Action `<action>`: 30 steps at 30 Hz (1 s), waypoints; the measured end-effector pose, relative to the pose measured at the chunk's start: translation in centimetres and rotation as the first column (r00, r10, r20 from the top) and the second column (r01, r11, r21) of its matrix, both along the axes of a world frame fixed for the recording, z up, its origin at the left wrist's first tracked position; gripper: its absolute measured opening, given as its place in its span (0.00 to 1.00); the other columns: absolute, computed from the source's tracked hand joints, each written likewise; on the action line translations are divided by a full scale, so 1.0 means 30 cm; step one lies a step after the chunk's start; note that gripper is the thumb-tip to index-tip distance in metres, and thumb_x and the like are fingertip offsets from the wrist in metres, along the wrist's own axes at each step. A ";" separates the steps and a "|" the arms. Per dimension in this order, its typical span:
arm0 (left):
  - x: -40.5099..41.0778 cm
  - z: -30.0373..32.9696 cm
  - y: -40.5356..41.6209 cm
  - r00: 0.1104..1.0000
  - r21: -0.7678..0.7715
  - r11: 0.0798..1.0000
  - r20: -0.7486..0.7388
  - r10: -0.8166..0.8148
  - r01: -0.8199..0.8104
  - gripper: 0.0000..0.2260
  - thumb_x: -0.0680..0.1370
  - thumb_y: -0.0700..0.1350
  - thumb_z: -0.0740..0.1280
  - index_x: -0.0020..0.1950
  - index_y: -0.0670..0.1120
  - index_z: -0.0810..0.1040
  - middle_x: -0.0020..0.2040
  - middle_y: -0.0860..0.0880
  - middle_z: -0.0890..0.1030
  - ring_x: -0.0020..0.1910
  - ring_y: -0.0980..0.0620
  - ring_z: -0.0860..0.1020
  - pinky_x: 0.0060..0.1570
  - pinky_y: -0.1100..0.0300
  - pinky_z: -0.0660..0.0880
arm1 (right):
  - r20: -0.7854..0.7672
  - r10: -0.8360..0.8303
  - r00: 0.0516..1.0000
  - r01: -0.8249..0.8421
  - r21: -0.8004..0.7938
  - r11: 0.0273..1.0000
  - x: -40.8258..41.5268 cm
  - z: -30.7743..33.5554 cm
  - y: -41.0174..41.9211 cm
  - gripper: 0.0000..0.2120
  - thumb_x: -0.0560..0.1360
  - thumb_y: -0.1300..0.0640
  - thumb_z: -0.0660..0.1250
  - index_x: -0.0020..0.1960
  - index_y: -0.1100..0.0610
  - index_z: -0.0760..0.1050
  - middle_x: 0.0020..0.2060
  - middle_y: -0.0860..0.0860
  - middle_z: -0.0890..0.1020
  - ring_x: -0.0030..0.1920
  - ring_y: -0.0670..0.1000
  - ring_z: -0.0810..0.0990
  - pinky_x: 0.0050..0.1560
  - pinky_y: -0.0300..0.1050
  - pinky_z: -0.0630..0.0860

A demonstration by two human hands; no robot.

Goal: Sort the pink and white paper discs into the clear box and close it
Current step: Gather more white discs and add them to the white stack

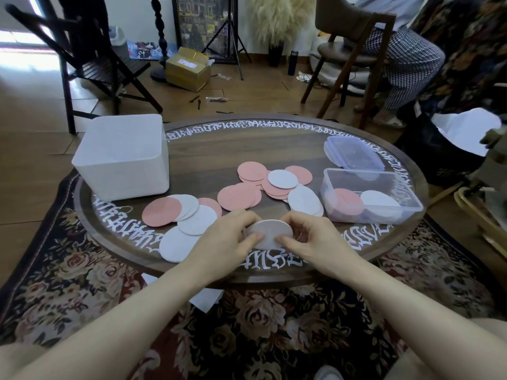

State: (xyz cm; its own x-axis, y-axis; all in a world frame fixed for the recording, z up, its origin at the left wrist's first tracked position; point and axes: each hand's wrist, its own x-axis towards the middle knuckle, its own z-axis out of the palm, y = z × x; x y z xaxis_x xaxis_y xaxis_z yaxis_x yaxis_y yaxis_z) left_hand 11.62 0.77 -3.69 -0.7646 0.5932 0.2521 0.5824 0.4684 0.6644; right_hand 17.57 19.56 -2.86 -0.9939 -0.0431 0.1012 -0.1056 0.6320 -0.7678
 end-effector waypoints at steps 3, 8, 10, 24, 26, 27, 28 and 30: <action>0.006 -0.004 0.007 1.000 -0.008 1.000 0.013 -0.012 0.012 0.04 0.76 0.45 0.67 0.50 0.49 0.78 0.39 0.61 0.72 0.39 0.67 0.70 0.38 0.66 0.63 | -0.014 0.009 1.000 -0.008 0.027 1.000 0.001 0.005 -0.001 0.05 0.72 0.61 0.70 0.43 0.52 0.77 0.31 0.43 0.77 0.31 0.43 0.72 0.36 0.36 0.69; 0.009 -0.005 0.005 0.999 -0.022 1.000 -0.038 -0.004 0.003 0.05 0.75 0.46 0.68 0.50 0.50 0.77 0.38 0.62 0.72 0.38 0.68 0.70 0.38 0.63 0.63 | -0.050 0.021 0.999 -0.016 0.087 0.996 0.003 0.018 0.005 0.06 0.71 0.60 0.71 0.44 0.51 0.78 0.33 0.40 0.78 0.32 0.43 0.74 0.35 0.34 0.69; 0.008 -0.004 0.004 0.999 -0.020 1.000 -0.045 -0.002 0.001 0.05 0.75 0.46 0.68 0.50 0.50 0.77 0.38 0.62 0.72 0.39 0.68 0.70 0.38 0.65 0.64 | -0.064 0.011 0.998 -0.006 0.075 0.997 0.002 0.026 0.009 0.06 0.71 0.60 0.72 0.44 0.51 0.78 0.35 0.41 0.79 0.33 0.43 0.75 0.36 0.33 0.70; 0.019 -0.006 0.009 0.999 0.015 1.000 -0.045 0.019 -0.018 0.03 0.74 0.46 0.70 0.43 0.50 0.77 0.36 0.58 0.74 0.36 0.62 0.70 0.36 0.64 0.65 | 0.030 0.009 1.000 -0.011 0.060 0.998 0.018 0.006 0.017 0.05 0.71 0.59 0.72 0.41 0.52 0.77 0.34 0.47 0.80 0.35 0.47 0.76 0.38 0.44 0.74; 0.018 -0.005 0.007 0.998 0.068 0.996 0.041 0.048 -0.050 0.03 0.73 0.44 0.71 0.41 0.49 0.78 0.35 0.57 0.76 0.35 0.61 0.71 0.35 0.64 0.66 | 0.067 -0.013 0.998 0.017 -0.050 0.999 0.015 0.008 0.012 0.06 0.71 0.61 0.72 0.41 0.53 0.77 0.31 0.46 0.80 0.32 0.48 0.75 0.37 0.42 0.73; 0.019 -0.001 0.006 0.991 0.113 0.991 0.120 0.062 -0.076 0.03 0.73 0.44 0.71 0.40 0.49 0.79 0.33 0.56 0.76 0.33 0.60 0.72 0.34 0.64 0.67 | 0.086 -0.027 0.996 0.040 -0.154 0.987 0.012 0.013 0.009 0.06 0.71 0.63 0.73 0.42 0.54 0.77 0.30 0.46 0.79 0.31 0.48 0.75 0.35 0.41 0.73; 0.019 0.008 0.007 0.974 0.174 0.980 0.219 0.062 -0.101 0.04 0.73 0.42 0.72 0.40 0.48 0.79 0.31 0.54 0.77 0.30 0.59 0.72 0.33 0.64 0.68 | 0.106 -0.043 0.993 0.070 -0.261 0.963 0.008 0.021 0.006 0.06 0.71 0.65 0.73 0.42 0.56 0.77 0.31 0.46 0.80 0.31 0.49 0.76 0.33 0.39 0.73; 0.021 0.031 0.015 0.905 0.343 0.924 0.424 0.010 -0.171 0.05 0.74 0.38 0.71 0.39 0.45 0.78 0.28 0.53 0.77 0.25 0.58 0.73 0.27 0.67 0.69 | 0.152 -0.078 0.985 0.136 -0.423 0.896 0.006 0.037 0.001 0.07 0.71 0.66 0.72 0.43 0.59 0.75 0.33 0.51 0.81 0.28 0.51 0.76 0.27 0.36 0.71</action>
State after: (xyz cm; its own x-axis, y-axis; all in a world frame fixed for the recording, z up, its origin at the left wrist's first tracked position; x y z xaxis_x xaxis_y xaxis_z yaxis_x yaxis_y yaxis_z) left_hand 12.24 1.21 -2.77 -0.8915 0.4438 0.0904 0.1892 0.1834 0.9647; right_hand 17.75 19.59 -1.74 -0.9956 0.0830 -0.0423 0.0611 0.2386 -0.9692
